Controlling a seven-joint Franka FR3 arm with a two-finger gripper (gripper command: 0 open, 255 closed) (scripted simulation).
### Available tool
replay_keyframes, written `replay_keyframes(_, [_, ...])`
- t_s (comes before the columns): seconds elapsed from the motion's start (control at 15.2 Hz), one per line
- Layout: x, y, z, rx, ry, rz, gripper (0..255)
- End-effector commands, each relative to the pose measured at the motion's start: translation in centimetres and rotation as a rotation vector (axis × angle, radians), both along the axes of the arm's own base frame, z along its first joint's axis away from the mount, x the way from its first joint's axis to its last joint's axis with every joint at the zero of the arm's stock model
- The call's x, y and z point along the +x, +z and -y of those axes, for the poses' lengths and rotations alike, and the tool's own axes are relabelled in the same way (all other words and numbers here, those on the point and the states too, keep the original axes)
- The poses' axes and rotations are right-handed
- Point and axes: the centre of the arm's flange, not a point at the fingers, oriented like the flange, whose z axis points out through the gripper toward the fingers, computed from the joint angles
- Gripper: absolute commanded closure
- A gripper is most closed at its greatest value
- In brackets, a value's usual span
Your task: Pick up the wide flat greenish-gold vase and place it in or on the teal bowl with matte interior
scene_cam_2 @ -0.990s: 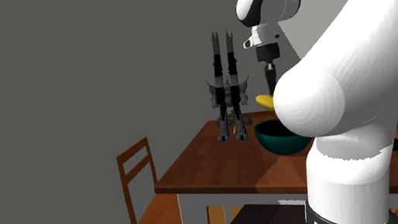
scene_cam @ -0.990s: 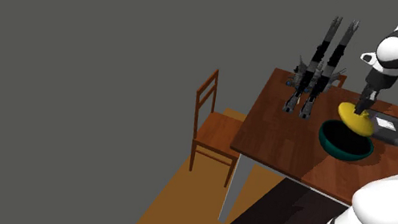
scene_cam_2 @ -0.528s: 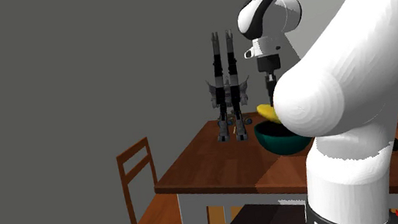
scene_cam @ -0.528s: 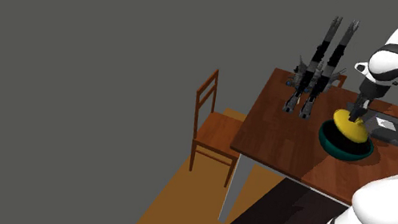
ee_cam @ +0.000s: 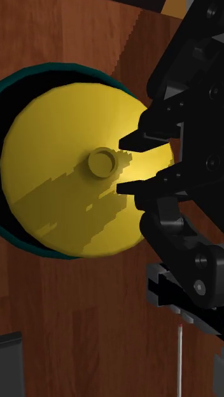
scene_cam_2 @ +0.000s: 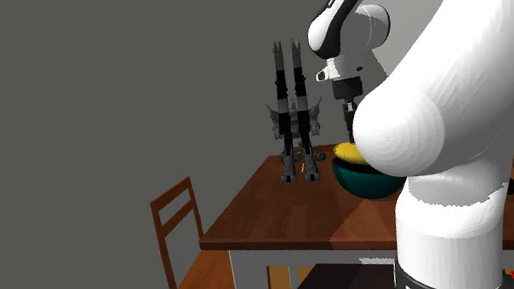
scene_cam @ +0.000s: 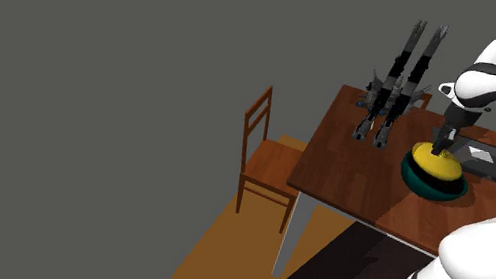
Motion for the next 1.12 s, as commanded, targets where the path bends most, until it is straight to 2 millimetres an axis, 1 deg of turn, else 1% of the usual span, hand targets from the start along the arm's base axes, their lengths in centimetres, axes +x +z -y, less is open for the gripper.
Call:
replay_keyframes(0.0, [-0.1, -0.2, 0.0, 0.003, -0.001, -0.003, 255])
replay_keyframes(0.07, [-0.1, -0.2, 0.0, 0.003, -0.001, -0.003, 255])
replay_keyframes(0.13, [-0.1, -0.2, 0.0, 0.003, -0.001, -0.003, 0])
replay_keyframes(0.46, [-0.1, -0.2, 0.0, 0.003, -0.001, -0.003, 0])
replay_keyframes(0.66, [0.0, 3.8, -0.4, 0.003, -0.001, -0.003, 0])
replay_keyframes(0.73, [0.0, 4.8, -0.5, 0.003, -0.001, -0.003, 0])
replay_keyframes(1.06, [0.0, 4.8, -0.5, 0.003, -0.001, -0.003, 0])
